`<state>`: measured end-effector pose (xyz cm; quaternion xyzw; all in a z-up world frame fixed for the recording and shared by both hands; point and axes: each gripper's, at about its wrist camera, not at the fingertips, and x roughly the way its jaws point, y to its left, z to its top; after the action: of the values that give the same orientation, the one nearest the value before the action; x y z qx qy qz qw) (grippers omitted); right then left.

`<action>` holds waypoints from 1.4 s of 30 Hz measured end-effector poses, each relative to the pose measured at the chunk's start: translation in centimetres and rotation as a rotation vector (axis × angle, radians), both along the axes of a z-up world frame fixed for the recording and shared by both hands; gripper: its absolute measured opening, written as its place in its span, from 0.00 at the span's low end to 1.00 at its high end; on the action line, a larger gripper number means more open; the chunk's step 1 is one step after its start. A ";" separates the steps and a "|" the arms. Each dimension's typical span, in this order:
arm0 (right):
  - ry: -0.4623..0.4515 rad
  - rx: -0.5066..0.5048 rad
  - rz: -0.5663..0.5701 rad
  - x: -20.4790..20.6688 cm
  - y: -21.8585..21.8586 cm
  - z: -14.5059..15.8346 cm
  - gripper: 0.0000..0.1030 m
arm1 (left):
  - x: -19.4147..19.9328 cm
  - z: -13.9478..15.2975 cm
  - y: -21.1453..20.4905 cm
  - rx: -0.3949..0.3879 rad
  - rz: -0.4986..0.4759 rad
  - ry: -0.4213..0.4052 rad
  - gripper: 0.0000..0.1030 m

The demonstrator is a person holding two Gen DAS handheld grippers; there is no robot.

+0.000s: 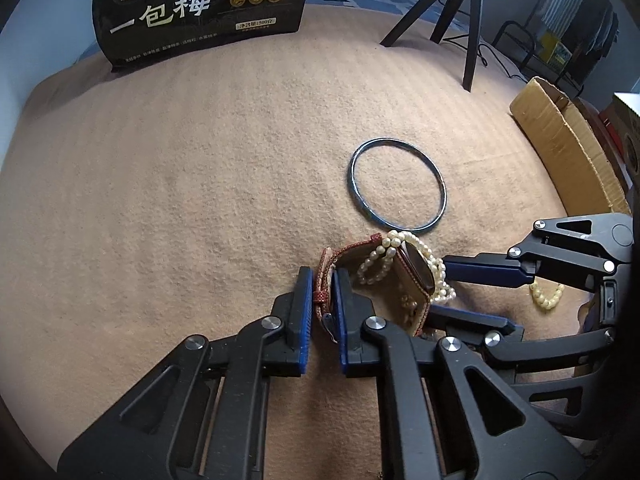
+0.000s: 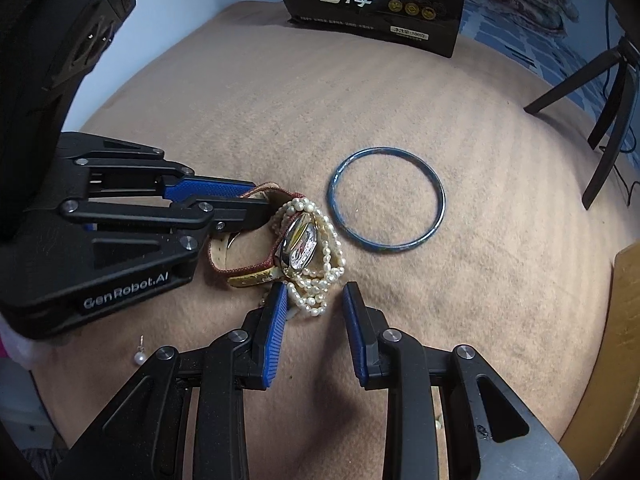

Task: Organize jewelry
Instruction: 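Close the left tool on the leather-strap watch while the right tool grasps the pearl necklace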

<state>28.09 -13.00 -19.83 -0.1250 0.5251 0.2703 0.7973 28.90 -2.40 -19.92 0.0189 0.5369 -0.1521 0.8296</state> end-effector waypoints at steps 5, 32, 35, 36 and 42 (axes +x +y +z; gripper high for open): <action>0.002 0.022 -0.026 0.0 -0.3 0.2 0.08 | -0.1 0.1 0.3 -0.013 0.009 -0.005 0.08; -0.110 0.136 -0.122 -3.2 -4.3 7.7 0.07 | -3.6 3.1 2.3 -0.001 0.054 -0.048 0.08; -0.129 0.141 -0.133 -3.5 -5.1 8.7 0.07 | -4.0 3.9 2.2 -0.012 0.056 -0.058 0.08; -0.133 0.144 -0.136 -3.6 -5.4 8.9 0.07 | -4.1 4.3 2.1 -0.018 0.057 -0.065 0.08; -0.175 0.145 -0.165 -4.6 -7.6 10.7 0.07 | -4.6 6.6 1.2 -0.061 0.060 -0.102 0.08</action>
<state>23.51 -20.58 -9.11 -0.0465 0.4410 0.2289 0.8666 24.25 -1.17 -13.28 -0.0145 0.4896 -0.1424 0.8601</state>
